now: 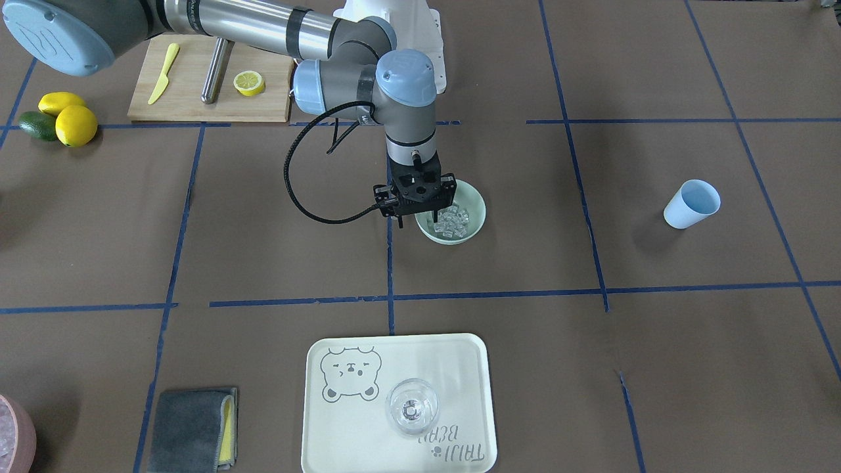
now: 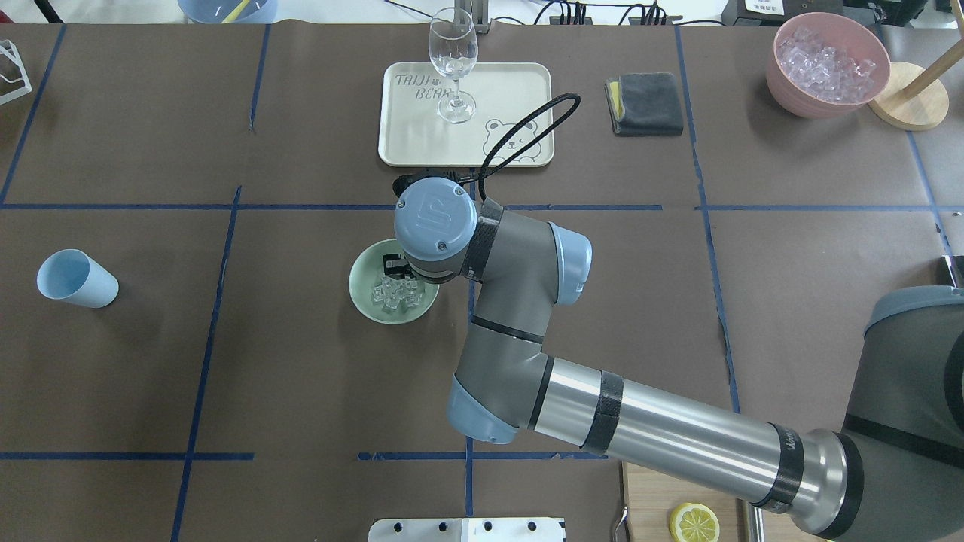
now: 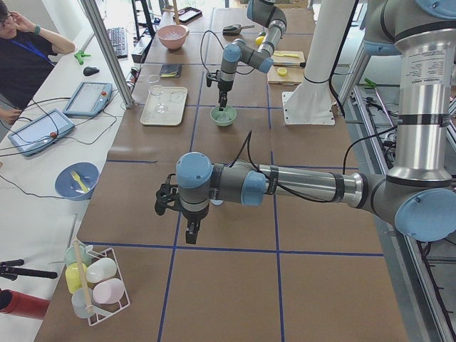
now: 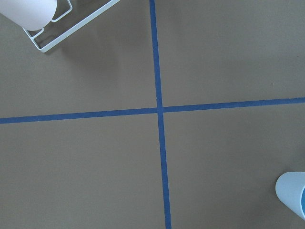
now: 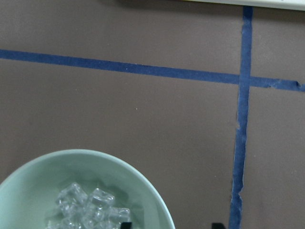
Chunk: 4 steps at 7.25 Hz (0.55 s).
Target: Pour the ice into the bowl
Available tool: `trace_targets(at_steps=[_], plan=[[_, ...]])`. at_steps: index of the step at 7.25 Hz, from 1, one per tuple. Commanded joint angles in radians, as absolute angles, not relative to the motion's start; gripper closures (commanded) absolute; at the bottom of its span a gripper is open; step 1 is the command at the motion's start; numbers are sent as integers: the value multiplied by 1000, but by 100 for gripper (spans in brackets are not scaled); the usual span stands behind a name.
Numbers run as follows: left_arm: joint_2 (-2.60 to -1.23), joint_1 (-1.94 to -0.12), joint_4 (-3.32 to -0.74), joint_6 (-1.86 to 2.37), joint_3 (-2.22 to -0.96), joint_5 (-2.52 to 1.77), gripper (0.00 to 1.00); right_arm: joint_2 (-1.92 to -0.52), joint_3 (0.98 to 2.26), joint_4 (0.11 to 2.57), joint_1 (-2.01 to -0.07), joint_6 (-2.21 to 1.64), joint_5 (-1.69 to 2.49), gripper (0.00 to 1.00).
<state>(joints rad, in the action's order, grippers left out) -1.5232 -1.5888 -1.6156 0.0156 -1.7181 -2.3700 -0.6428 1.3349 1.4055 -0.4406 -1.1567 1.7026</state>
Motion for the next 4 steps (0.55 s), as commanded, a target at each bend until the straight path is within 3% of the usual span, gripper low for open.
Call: trace_targets(at_steps=[1, 4], plan=[[-1523, -1588, -1617, 15, -1718, -2372, 0, -643, 1335, 1399, -439, -1198, 1721, 100], [-1523, -1588, -1617, 15, -1717, -2372, 0, -644, 1347, 1399, -440, -1223, 1723, 100]])
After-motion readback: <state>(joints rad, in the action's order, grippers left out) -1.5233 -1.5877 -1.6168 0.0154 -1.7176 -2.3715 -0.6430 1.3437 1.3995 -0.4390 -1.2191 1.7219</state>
